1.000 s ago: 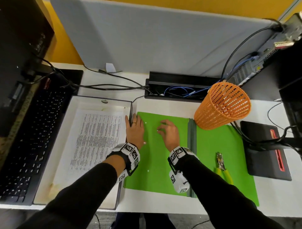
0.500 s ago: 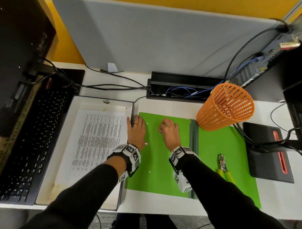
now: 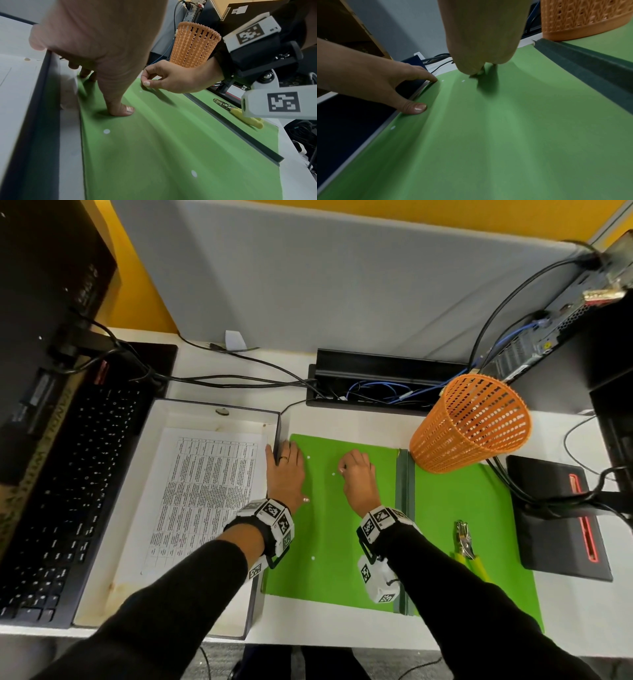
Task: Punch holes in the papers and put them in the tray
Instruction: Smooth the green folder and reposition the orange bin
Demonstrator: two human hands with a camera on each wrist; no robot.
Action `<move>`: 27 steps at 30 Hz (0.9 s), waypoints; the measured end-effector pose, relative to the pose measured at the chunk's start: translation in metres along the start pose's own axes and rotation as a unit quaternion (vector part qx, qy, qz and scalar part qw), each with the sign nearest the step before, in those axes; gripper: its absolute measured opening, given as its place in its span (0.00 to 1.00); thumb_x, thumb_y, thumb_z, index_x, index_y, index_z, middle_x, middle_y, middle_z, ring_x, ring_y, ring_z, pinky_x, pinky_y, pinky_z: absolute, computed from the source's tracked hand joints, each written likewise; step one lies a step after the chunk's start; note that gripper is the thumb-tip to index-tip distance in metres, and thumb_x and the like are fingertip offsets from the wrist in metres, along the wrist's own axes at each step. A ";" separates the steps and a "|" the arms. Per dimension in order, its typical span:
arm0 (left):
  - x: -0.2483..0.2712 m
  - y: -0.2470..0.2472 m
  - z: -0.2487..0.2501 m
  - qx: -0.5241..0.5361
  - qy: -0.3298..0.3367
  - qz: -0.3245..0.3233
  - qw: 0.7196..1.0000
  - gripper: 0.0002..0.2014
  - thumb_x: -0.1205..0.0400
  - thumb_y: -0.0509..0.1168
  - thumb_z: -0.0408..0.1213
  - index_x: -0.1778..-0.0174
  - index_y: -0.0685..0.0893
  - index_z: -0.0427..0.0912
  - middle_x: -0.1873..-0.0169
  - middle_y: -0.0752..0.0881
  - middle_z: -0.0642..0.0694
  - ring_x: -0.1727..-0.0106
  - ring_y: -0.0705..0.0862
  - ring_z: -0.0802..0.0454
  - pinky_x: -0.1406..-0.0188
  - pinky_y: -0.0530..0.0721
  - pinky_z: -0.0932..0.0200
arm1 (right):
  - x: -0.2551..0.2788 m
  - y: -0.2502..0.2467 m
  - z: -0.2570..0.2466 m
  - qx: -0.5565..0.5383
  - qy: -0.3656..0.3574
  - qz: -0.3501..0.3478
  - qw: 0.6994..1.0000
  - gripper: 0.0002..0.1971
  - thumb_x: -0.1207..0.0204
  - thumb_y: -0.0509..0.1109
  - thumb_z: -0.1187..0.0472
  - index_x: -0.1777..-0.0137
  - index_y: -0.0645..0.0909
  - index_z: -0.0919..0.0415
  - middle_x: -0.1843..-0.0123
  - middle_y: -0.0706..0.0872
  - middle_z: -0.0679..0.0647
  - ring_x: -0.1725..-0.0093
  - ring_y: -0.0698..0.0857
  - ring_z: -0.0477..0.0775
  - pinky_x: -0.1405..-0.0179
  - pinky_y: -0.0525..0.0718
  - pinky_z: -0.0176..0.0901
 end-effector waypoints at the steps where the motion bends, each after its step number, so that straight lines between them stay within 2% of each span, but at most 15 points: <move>1: 0.000 0.000 0.000 0.000 0.000 0.001 1.000 0.56 0.29 0.69 0.61 0.18 0.45 0.33 0.17 0.49 0.36 0.15 0.48 0.40 0.20 0.47 0.31 | 0.000 -0.001 0.000 -0.010 -0.004 0.004 1.000 0.08 0.26 0.65 0.74 0.52 0.80 0.63 0.47 0.81 0.56 0.43 0.76 0.56 0.44 0.69 0.41; 4: 0.001 0.000 -0.001 -0.001 -0.002 0.000 1.000 0.56 0.29 0.69 0.61 0.18 0.45 0.32 0.17 0.49 0.36 0.15 0.48 0.40 0.20 0.47 0.31 | 0.001 -0.004 -0.002 -0.038 -0.024 0.017 0.999 0.06 0.28 0.71 0.65 0.52 0.83 0.62 0.48 0.84 0.56 0.44 0.79 0.57 0.42 0.75 0.50; 10: 0.001 -0.001 0.000 -0.004 0.000 0.000 1.000 0.55 0.28 0.69 0.61 0.18 0.46 0.32 0.17 0.49 0.36 0.15 0.48 0.39 0.20 0.47 0.32 | 0.002 -0.005 -0.007 -0.008 -0.049 0.016 0.999 0.05 0.28 0.72 0.62 0.56 0.86 0.62 0.51 0.85 0.54 0.45 0.79 0.55 0.39 0.72 0.52; 14: 0.001 -0.001 0.000 -0.001 0.001 0.003 1.000 0.55 0.28 0.69 0.60 0.18 0.46 0.33 0.17 0.50 0.37 0.15 0.48 0.40 0.20 0.48 0.32 | 0.001 -0.004 -0.013 0.023 -0.063 0.017 0.998 0.03 0.29 0.73 0.64 0.58 0.86 0.63 0.54 0.86 0.56 0.48 0.82 0.57 0.40 0.75 0.55; 17: 0.001 -0.001 -0.001 -0.004 0.005 0.002 1.000 0.54 0.28 0.68 0.61 0.18 0.46 0.33 0.17 0.49 0.36 0.15 0.48 0.39 0.20 0.48 0.32 | 0.003 -0.002 -0.016 0.032 -0.082 0.028 0.996 0.03 0.34 0.77 0.67 0.63 0.85 0.63 0.60 0.86 0.55 0.56 0.84 0.58 0.51 0.83 0.56; 20: 0.002 0.001 -0.001 -0.006 0.007 -0.002 1.000 0.54 0.27 0.67 0.61 0.18 0.45 0.33 0.17 0.48 0.36 0.15 0.47 0.40 0.20 0.47 0.32 | 0.004 -0.001 -0.020 0.040 -0.106 0.026 0.993 0.07 0.39 0.79 0.72 0.66 0.84 0.63 0.63 0.86 0.55 0.60 0.84 0.58 0.58 0.84 0.52; 24: 0.001 0.001 -0.001 -0.005 0.007 -0.005 1.000 0.54 0.27 0.68 0.60 0.18 0.45 0.33 0.17 0.48 0.36 0.15 0.47 0.39 0.20 0.47 0.32 | 0.004 -0.001 -0.026 0.071 -0.133 0.022 0.988 0.10 0.41 0.75 0.78 0.63 0.83 0.66 0.61 0.86 0.59 0.58 0.84 0.61 0.58 0.85 0.53; 27: 0.001 0.002 -0.001 -0.004 0.008 -0.008 1.000 0.55 0.28 0.68 0.61 0.18 0.45 0.33 0.17 0.48 0.36 0.15 0.47 0.40 0.20 0.47 0.32 | 0.005 0.004 -0.024 0.106 -0.112 0.005 0.988 0.14 0.41 0.74 0.80 0.58 0.83 0.66 0.55 0.86 0.59 0.53 0.83 0.61 0.56 0.83 0.54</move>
Point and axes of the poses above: each hand's wrist, its own x-axis away from the middle knuckle, its own y-axis out of the palm, z = x × y, the point moved 8 cm from there along -x, towards the middle knuckle
